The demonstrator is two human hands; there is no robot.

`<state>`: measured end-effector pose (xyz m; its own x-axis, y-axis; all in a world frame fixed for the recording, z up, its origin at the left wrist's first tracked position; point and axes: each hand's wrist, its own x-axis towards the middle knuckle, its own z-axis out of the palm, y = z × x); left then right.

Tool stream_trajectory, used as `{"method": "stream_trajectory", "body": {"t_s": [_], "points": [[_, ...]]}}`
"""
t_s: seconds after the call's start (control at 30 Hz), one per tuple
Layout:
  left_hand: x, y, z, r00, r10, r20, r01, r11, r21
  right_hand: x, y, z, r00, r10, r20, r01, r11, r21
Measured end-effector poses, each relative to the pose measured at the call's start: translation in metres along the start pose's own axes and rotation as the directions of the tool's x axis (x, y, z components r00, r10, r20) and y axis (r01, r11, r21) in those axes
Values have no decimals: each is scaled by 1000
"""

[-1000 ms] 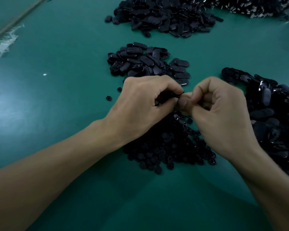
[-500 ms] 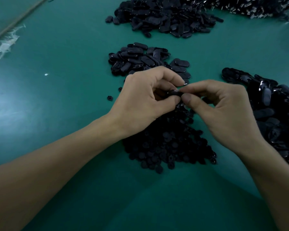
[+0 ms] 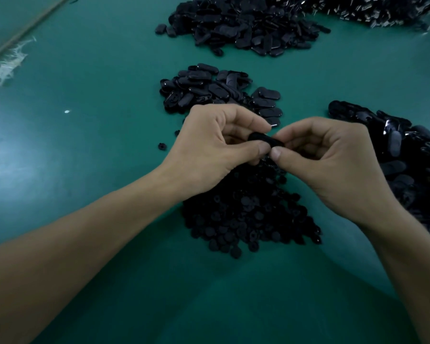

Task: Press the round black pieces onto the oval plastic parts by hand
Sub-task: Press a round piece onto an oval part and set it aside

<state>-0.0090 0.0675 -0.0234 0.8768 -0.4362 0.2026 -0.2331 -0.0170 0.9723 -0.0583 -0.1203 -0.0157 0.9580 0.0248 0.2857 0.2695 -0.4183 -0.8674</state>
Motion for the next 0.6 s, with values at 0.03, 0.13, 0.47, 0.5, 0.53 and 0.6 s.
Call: {"method": "stream_trajectory", "body": {"t_s": [0.03,0.13,0.47,0.5,0.53,0.6], "points": [[0,0,0,1000,3,1,-3,1000,8,0,0,0,1000,3,9,-3,1000,-10],[0,1,-1,1000,-1,-1,1,1000,17,0,1,-1,1000,22,19,-22,999,-24],[0,-1,-2,999,35,-14,-34,996,79,0,-3,7,997,43,-58,-48,995,-87],[0,-1,-2,999,42,-15,-41,996,82,0,-3,7,997,41,-58,-46,996,-78],[0,0,-3,999,48,-21,-46,995,89,0,-4,7,998,38,-55,-42,997,-65],[1,0,-3,997,66,-39,-61,991,120,1,-5,6,999,31,-42,-33,999,-39]]}}
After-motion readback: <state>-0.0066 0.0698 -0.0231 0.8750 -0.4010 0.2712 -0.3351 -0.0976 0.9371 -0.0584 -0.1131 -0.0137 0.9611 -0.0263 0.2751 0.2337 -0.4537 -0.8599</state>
